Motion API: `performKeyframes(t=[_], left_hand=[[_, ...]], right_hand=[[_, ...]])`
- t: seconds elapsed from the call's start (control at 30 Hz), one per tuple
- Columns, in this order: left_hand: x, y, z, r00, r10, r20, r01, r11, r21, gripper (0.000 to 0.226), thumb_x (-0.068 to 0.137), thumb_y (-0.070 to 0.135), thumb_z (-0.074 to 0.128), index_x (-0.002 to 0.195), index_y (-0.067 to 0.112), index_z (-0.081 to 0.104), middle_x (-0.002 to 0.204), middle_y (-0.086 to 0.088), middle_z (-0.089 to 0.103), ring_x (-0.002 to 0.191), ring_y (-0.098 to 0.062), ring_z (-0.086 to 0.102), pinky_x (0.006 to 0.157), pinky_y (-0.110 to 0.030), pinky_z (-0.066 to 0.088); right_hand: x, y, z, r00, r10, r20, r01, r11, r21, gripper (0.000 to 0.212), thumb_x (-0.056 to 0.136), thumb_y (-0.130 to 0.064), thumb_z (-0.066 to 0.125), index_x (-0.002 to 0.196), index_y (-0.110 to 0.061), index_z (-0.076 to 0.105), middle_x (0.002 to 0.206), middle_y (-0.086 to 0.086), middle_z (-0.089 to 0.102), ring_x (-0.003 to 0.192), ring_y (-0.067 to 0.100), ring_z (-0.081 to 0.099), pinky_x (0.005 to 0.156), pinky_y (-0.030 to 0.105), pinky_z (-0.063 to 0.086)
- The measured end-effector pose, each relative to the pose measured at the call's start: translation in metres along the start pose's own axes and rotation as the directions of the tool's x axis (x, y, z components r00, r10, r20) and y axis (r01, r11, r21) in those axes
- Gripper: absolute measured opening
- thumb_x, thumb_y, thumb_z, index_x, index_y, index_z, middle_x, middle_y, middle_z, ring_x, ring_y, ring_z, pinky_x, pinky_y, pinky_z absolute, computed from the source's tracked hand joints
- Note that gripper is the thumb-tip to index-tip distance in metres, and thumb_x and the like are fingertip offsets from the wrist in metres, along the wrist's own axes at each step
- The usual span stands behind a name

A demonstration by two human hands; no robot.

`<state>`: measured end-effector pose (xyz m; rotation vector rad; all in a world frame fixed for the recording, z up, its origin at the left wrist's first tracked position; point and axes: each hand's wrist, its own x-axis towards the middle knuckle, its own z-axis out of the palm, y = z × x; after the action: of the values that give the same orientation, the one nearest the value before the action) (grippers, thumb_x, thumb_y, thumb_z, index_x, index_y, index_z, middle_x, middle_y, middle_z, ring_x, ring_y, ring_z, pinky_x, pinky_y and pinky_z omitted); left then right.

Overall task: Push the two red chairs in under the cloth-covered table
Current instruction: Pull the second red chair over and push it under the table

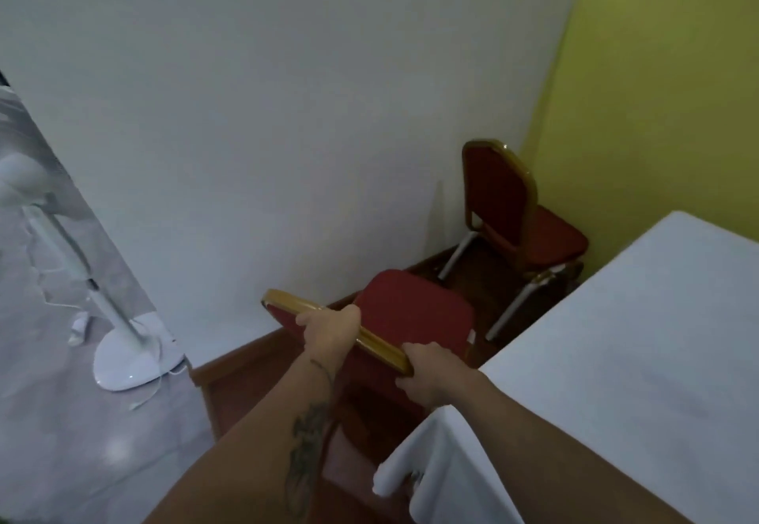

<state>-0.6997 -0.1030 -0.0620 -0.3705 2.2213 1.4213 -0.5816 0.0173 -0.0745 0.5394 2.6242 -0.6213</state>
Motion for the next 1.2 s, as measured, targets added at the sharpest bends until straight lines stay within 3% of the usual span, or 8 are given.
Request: performKeyframes(t=[0.13,0.3,0.47,0.53,0.7,0.83,1.03,1.2], left_hand=[[0.024,0.006,0.009,1.0,0.015,-0.027,-0.015,1.0,-0.014,0.07,0.069,0.02,0.07,0.125,-0.001,0.031,0.119,-0.023,0.057,0.107,-0.042,0.063,0.091,-0.05,0.057],[0.053,0.026,-0.001,0.997,0.074,0.014,-0.074,0.994,0.079,0.074,0.084,0.015,0.067,0.144,-0.008,0.032,0.135,-0.028,0.055,0.116,-0.042,0.062,0.089,-0.043,0.056],[0.084,0.045,-0.003,0.995,0.071,0.064,-0.076,0.994,0.075,0.076,0.088,0.008,0.064,0.143,-0.005,0.014,0.107,-0.021,0.06,0.096,-0.032,0.066,0.069,-0.04,0.059],[0.101,0.055,-0.004,0.992,0.069,0.102,-0.077,0.994,0.081,0.075,0.089,0.006,0.062,0.142,-0.005,0.01,0.114,-0.025,0.059,0.093,-0.034,0.068,0.065,-0.042,0.061],[0.167,0.086,-0.005,0.958,0.145,0.247,-0.191,0.966,0.174,0.074,0.083,0.016,0.069,0.139,-0.013,0.031,0.107,-0.029,0.066,0.07,-0.033,0.073,0.038,-0.033,0.056],[0.198,0.119,-0.008,0.921,0.193,0.337,-0.283,0.928,0.241,0.064,0.088,0.017,0.07,0.133,-0.01,0.034,0.107,-0.027,0.064,0.065,-0.031,0.071,0.035,-0.028,0.052],[0.219,0.154,0.0,0.849,0.173,0.5,-0.358,0.883,0.303,0.051,0.088,0.011,0.071,0.122,-0.006,0.037,0.101,-0.023,0.062,0.061,-0.029,0.071,0.044,-0.036,0.06],[0.224,0.171,0.025,0.785,0.144,0.603,-0.399,0.861,0.313,0.042,0.093,0.007,0.066,0.111,-0.001,0.028,0.087,-0.018,0.057,0.062,-0.026,0.066,0.051,-0.037,0.062]], right_hand=[[0.015,0.004,-0.001,0.999,0.029,-0.032,-0.029,1.0,-0.005,0.02,0.088,-0.042,0.062,0.099,-0.026,0.057,0.105,0.004,0.065,0.093,0.026,0.064,0.078,0.037,0.052],[0.036,-0.01,-0.01,0.999,0.038,-0.014,-0.038,0.999,-0.015,0.032,0.092,-0.032,0.062,0.12,-0.016,0.06,0.115,0.008,0.063,0.104,0.029,0.063,0.084,0.038,0.052],[0.057,-0.026,-0.018,0.999,0.041,-0.034,-0.042,0.999,-0.034,0.034,0.093,-0.027,0.061,0.124,-0.012,0.06,0.119,0.011,0.062,0.109,0.032,0.062,0.084,0.038,0.049],[0.069,-0.033,-0.022,0.998,0.058,-0.029,-0.059,0.997,-0.039,0.035,0.092,-0.027,0.062,0.123,-0.011,0.061,0.119,0.012,0.062,0.109,0.033,0.062,0.081,0.038,0.049],[0.105,-0.062,-0.036,0.989,0.124,-0.083,-0.128,0.991,-0.041,0.035,0.089,-0.029,0.063,0.119,-0.009,0.064,0.12,0.015,0.065,0.111,0.037,0.064,0.088,0.04,0.053],[0.14,-0.086,-0.041,0.976,0.2,-0.083,-0.202,0.979,-0.015,0.018,0.088,-0.028,0.063,0.098,-0.014,0.06,0.109,0.012,0.067,0.101,0.034,0.067,0.076,0.037,0.053],[0.161,-0.103,-0.051,0.947,0.298,-0.118,-0.296,0.955,0.033,0.04,0.089,-0.031,0.063,0.122,-0.009,0.065,0.122,0.014,0.066,0.111,0.036,0.065,0.088,0.038,0.054],[0.166,-0.104,-0.057,0.922,0.372,-0.111,-0.359,0.926,0.116,0.037,0.088,-0.033,0.064,0.116,-0.009,0.068,0.118,0.014,0.068,0.108,0.036,0.067,0.083,0.037,0.053]])
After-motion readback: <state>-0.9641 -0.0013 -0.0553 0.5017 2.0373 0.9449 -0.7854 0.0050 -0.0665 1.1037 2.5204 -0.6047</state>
